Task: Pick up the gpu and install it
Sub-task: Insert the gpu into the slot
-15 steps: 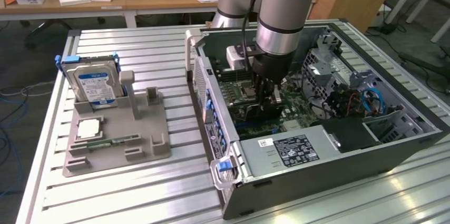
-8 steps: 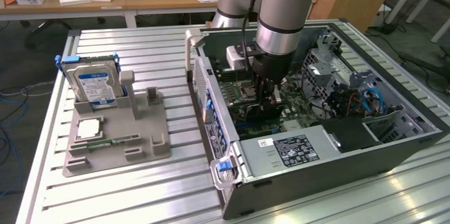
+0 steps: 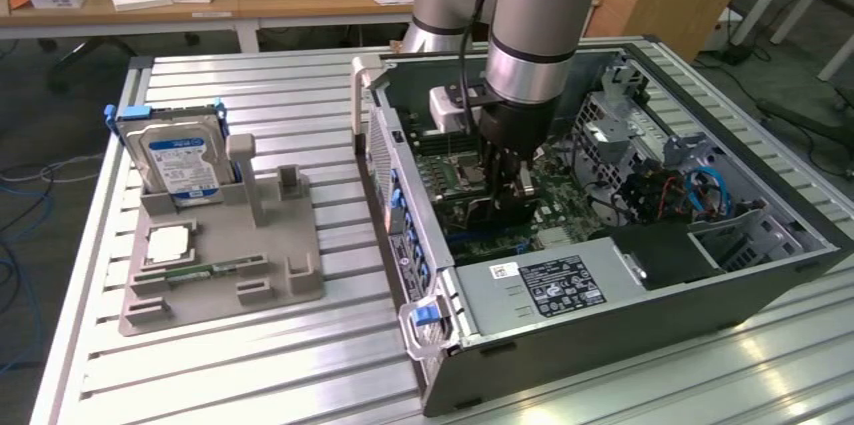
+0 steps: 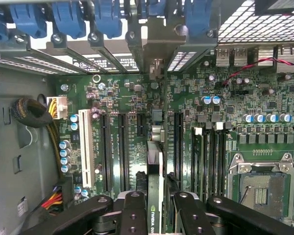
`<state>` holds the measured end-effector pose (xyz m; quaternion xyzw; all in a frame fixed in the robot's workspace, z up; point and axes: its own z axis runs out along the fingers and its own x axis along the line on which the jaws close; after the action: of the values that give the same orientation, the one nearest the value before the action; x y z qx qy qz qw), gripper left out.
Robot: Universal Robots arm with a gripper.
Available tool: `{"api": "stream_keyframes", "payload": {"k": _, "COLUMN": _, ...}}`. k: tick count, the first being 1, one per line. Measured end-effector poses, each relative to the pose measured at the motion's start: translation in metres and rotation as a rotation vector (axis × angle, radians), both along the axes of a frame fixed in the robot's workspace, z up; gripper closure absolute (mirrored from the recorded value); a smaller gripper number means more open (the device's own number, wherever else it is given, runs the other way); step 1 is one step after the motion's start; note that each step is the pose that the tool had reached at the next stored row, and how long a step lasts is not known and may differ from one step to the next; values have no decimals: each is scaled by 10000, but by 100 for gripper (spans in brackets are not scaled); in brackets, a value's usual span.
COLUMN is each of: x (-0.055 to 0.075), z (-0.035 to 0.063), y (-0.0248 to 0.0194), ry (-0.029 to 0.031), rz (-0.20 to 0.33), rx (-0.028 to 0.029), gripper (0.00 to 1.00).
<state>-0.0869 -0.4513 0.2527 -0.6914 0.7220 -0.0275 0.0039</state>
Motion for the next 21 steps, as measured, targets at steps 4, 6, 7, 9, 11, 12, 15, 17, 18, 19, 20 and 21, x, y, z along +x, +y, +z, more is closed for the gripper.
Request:
{"api": "stream_keyframes", "payload": {"k": 4, "x": 0, "z": -1, "y": 7, "ry": -2, "rz": 1, "rx": 3, "gripper": 74}}
{"api": "stream_keyframes", "payload": {"k": 6, "x": 0, "z": -2, "y": 8, "ry": -2, "rz": 0, "rx": 4, "gripper": 74}}
{"api": "stream_keyframes", "payload": {"k": 7, "x": 0, "z": -2, "y": 8, "ry": -2, "rz": 0, "rx": 4, "gripper": 74}}
{"api": "stream_keyframes", "payload": {"k": 9, "x": 0, "z": -2, "y": 8, "ry": -2, "rz": 0, "rx": 6, "gripper": 74}}
{"api": "stream_keyframes", "payload": {"k": 11, "x": -2, "z": 2, "y": 9, "ry": -6, "rz": 0, "rx": 12, "gripper": 74}}
{"api": "stream_keyframes", "payload": {"k": 12, "x": -3, "z": 3, "y": 9, "ry": -9, "rz": 0, "rx": 12, "gripper": 74}}
{"api": "stream_keyframes", "payload": {"k": 15, "x": -4, "z": 7, "y": 8, "ry": -6, "rz": 2, "rx": 5, "gripper": 74}}
{"api": "stream_keyframes", "payload": {"k": 17, "x": -5, "z": 7, "y": 8, "ry": -7, "rz": 1, "rx": 4, "gripper": 74}}
{"api": "stream_keyframes", "payload": {"k": 18, "x": -6, "z": 7, "y": 8, "ry": -6, "rz": 0, "rx": 4, "gripper": 74}}
{"api": "stream_keyframes", "payload": {"k": 19, "x": -6, "z": 7, "y": 8, "ry": -6, "rz": 1, "rx": 5, "gripper": 74}}
{"api": "stream_keyframes", "payload": {"k": 20, "x": -6, "z": 7, "y": 8, "ry": -6, "rz": 1, "rx": 4, "gripper": 74}}
{"api": "stream_keyframes", "payload": {"k": 21, "x": -7, "z": 12, "y": 7, "ry": -6, "rz": 0, "rx": 3, "gripper": 74}}
